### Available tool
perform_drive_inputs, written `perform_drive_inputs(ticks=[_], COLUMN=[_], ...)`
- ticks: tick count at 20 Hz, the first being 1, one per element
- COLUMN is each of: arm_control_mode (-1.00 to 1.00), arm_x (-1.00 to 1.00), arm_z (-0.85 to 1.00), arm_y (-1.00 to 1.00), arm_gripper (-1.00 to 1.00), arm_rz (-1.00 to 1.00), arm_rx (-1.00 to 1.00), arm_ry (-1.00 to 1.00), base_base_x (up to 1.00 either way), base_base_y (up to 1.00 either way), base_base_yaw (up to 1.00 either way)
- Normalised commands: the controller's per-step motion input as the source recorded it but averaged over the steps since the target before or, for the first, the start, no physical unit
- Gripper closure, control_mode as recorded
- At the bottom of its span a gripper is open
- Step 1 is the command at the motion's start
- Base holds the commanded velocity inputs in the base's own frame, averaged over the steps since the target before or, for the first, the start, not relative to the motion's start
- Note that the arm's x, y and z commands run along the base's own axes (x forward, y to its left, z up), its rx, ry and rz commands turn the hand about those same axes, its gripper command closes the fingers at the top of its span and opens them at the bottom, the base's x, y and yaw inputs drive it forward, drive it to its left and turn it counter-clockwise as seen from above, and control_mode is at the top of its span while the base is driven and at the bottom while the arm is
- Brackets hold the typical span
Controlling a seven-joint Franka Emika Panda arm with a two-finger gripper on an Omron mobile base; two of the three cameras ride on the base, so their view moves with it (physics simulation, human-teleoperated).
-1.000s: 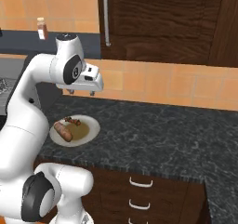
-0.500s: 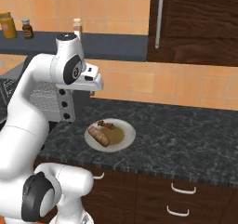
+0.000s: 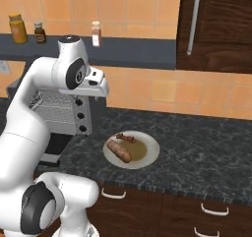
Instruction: Pick up the kebab skewer and baguette bread, and place them inside the toaster oven. Close the toaster oven door and start by setting the timer.
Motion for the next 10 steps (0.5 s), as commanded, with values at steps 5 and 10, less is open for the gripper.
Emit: perform_drive_inputs(ticks=[5,10], arm_control_mode=[1.0,1.0], arm_x=[0.0,0.0], arm_z=[0.0,0.0], arm_y=[0.0,0.0], arm_gripper=[-1.0,-1.0], arm_rz=[0.0,0.0], arm_rx=[0.0,0.0], arm_ry=[0.0,0.0], base_base_x=[0.46,0.18], base_base_y=[0.0,0.0], base_base_yaw=[0.0,0.0])
